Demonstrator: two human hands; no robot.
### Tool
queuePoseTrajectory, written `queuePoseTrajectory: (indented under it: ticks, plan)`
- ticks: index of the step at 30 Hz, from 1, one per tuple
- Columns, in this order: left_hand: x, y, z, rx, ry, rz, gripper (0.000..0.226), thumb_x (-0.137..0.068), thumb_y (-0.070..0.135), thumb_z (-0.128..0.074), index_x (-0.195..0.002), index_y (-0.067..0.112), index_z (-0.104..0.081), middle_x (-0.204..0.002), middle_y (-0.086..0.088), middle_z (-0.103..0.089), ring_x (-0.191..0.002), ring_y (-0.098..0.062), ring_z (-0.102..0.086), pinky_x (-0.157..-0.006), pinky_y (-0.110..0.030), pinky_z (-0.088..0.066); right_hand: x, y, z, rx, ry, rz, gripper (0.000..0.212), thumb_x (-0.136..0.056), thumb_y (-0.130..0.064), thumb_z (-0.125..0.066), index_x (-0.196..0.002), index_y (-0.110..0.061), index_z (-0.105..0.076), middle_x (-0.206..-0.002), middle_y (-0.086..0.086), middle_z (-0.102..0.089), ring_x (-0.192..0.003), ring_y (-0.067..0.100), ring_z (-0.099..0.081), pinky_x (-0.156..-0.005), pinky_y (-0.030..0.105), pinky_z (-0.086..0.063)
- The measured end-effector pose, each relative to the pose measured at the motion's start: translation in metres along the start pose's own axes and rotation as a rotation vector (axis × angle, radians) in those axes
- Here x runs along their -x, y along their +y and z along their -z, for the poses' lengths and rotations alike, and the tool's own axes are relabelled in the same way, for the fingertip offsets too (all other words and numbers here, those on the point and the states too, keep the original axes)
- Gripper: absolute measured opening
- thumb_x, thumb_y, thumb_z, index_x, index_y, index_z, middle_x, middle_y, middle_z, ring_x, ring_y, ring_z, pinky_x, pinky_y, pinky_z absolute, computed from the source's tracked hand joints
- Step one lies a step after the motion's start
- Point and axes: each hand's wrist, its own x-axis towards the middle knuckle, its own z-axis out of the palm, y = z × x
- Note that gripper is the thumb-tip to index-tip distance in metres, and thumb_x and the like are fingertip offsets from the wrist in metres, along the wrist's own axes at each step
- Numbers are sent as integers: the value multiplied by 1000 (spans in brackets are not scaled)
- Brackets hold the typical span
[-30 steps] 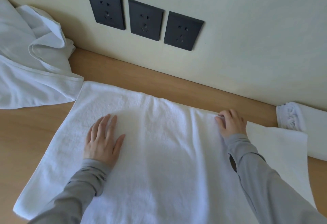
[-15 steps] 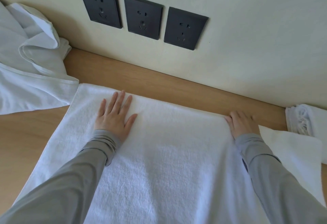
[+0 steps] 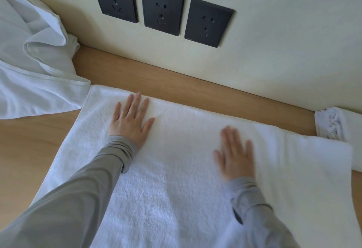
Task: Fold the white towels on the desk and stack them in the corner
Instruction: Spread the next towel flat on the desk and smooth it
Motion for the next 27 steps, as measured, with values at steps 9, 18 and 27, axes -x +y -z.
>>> queuePoseTrajectory:
  ticks: [9, 18, 27]
  plan:
    - [41, 26, 19, 138, -16, -11, 69, -92, 53, -4, -150, 16, -11, -158, -6, -10, -145, -23, -7, -118, -42, -4, 35, -20, 14, -140, 68, -147, 73, -88, -46, -6, -145, -3, -22, -155, 11, -17, -144, 25, -13, -118, 47, -6]
    - [130, 53, 6, 98, -85, -65, 62, -94, 51, -10, -149, 22, -18, -156, -2, -16, -143, -23, -16, -115, -48, -13, 129, -34, -19, -105, -14, -78, 64, -90, -46, -24, -145, -12, -26, -152, 2, -25, -144, 11, -4, -110, 50, -17]
    - [129, 66, 15, 116, -101, -3, 60, -93, 45, -15, -147, 21, -23, -155, -5, -19, -143, -27, -15, -116, -51, -9, 132, -24, -5, -167, 52, -250, 69, -95, -47, -12, -140, 2, -31, -147, 20, -30, -135, 38, -30, -113, 53, -18]
